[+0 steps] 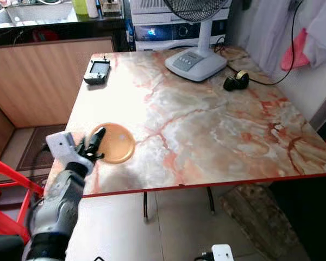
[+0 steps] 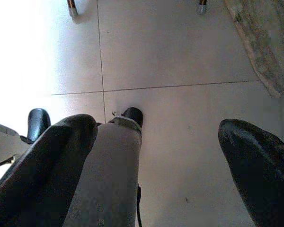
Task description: Restocking fridge
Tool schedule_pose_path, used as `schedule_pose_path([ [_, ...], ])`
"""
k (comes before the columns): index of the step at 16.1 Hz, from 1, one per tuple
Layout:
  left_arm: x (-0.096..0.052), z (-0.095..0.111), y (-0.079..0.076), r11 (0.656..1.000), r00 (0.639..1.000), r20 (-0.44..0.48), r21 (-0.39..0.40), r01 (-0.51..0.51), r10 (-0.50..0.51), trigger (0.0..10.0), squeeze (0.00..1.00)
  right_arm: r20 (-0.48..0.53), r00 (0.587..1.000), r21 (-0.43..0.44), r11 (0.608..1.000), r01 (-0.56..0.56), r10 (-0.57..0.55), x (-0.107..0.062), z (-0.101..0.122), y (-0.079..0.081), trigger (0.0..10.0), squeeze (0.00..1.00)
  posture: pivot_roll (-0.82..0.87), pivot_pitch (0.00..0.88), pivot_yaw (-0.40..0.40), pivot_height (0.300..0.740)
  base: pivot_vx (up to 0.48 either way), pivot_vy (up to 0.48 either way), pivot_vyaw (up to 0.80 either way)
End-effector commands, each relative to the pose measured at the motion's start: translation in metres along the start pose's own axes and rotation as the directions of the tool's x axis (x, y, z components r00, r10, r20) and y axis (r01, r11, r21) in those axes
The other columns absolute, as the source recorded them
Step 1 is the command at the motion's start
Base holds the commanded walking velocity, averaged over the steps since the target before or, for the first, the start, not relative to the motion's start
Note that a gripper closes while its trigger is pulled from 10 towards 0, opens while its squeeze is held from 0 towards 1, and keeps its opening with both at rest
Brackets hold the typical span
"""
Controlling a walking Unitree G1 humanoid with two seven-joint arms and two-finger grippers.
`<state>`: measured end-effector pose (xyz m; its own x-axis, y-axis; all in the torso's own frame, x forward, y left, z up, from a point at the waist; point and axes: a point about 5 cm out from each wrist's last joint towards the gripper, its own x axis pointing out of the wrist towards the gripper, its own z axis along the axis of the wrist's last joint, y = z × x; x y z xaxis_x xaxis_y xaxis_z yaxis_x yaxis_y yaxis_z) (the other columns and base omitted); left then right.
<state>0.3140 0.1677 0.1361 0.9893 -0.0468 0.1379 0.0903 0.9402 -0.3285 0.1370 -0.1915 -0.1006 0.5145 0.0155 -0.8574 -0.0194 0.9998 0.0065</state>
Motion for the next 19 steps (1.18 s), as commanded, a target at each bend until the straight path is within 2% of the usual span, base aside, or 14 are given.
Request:
schedule_pose_path([
  [1, -0.001, 0.016, -0.008, 0.993, 0.997, 0.069, 0.113, 0.024, -0.032, 10.0, 0.0, -0.007, 1.0, 0.019, 1.0, 0.008, -0.008, -0.001, -0.004, 0.001, 10.0, 0.0, 0.08, 0.0, 0.018, 0.74, 0.0, 0.0, 0.0],
  [2, -0.002, 0.02, -0.011, 0.982, 0.995, 0.086, 0.185, 0.025, -0.042, 10.0, 0.0, -0.01, 1.0, 0.023, 1.0, 0.012, -0.012, -0.001, -0.005, 0.001, 10.0, 0.0, 0.08, 0.0, 0.02, 0.74, 0.0, 0.0, 0.0],
  [4, 0.0, 0.031, -0.018, 0.935, 0.989, 0.119, 0.352, 0.044, -0.091, 10.0, 0.0, -0.007, 1.0, 0.037, 0.999, 0.022, -0.021, -0.001, -0.007, 0.002, 10.0, 0.0, 0.07, 0.0, 0.029, 0.74, 0.0, 0.0, 0.0],
  [5, 0.002, 0.035, -0.02, 0.926, 0.986, 0.133, 0.376, 0.04, -0.096, 10.0, 0.0, -0.008, 1.0, 0.038, 0.999, 0.022, -0.022, -0.001, -0.007, 0.002, 10.0, 0.0, 0.07, 0.0, 0.032, 0.74, 0.0, 0.0, 0.0],
  [10, 0.004, 0.035, -0.019, 0.915, 0.989, 0.125, 0.403, 0.022, -0.08, 10.0, 0.0, -0.015, 1.0, 0.051, 0.998, 0.024, -0.023, -0.001, -0.007, 0.004, 10.0, 0.0, 0.07, 0.0, 0.035, 0.74, 0.0, 0.0, 0.0],
  [11, 0.006, 0.036, -0.016, 0.914, 0.99, 0.136, 0.405, -0.01, -0.049, 10.0, 0.0, -0.027, 0.999, 0.053, 0.998, 0.025, -0.023, -0.001, -0.008, 0.004, 10.0, 0.0, 0.07, 0.0, 0.032, 0.74, 0.0, 0.0, 0.0],
  [19, 0.007, 0.033, -0.018, 0.911, 0.992, 0.125, 0.412, -0.022, -0.033, 10.0, 0.0, -0.029, 0.999, 0.054, 0.998, 0.021, -0.019, 0.0, -0.005, 0.002, 10.0, 0.0, 0.08, 0.012, 0.028, 0.74, 0.0, 0.06, -0.74],
])
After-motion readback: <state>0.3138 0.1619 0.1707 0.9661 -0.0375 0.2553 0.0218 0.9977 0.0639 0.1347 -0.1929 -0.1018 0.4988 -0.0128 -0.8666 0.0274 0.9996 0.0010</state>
